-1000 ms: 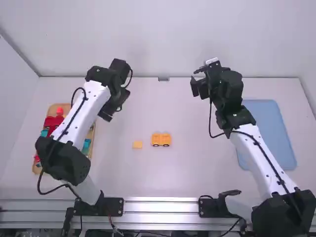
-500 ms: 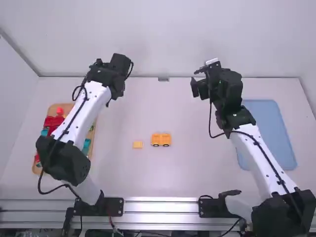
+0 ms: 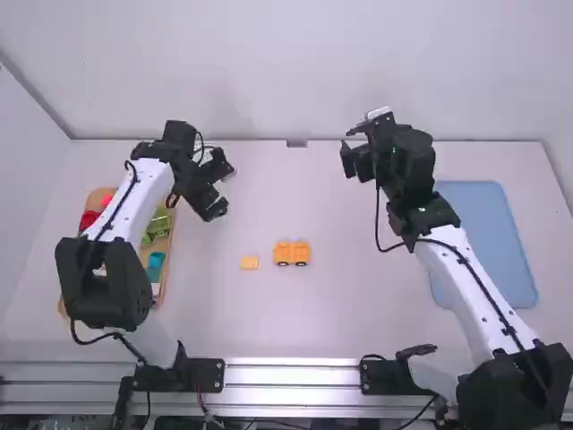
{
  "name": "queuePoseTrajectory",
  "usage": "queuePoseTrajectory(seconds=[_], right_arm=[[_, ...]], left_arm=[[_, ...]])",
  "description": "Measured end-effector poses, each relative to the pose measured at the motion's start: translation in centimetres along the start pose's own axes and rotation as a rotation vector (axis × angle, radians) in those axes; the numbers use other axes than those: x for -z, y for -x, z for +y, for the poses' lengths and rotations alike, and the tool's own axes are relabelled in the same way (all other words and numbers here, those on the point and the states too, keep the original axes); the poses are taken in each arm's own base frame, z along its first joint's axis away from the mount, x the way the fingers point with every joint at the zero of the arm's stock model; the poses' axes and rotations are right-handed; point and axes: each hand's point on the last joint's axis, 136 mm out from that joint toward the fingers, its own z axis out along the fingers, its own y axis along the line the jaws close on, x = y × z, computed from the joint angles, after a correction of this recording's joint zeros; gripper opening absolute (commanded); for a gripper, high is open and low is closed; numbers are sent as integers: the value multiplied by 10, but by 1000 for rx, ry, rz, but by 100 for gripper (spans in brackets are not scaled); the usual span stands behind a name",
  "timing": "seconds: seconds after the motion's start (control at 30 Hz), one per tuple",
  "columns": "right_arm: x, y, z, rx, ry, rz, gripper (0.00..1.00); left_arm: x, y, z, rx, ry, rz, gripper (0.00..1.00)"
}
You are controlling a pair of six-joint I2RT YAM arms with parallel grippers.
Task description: Assemble lego blocks to make yellow taxi
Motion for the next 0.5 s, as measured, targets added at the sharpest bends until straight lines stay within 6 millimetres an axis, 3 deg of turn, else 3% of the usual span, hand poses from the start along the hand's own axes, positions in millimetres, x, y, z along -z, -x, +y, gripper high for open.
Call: queuePoseTrajectory(seconds=[0.17, 0.37, 0.5], right_arm=[[0, 0, 0, 0, 1, -1, 99], [0, 0, 0, 1, 0, -1, 98], [0, 0, 0, 1, 1, -1, 99]], left_arm=[[-10, -1, -50, -252, -281, -246, 99], [-31, 9, -75, -470, -315, -488, 99], [-50, -1, -92, -522, -323, -561, 99]])
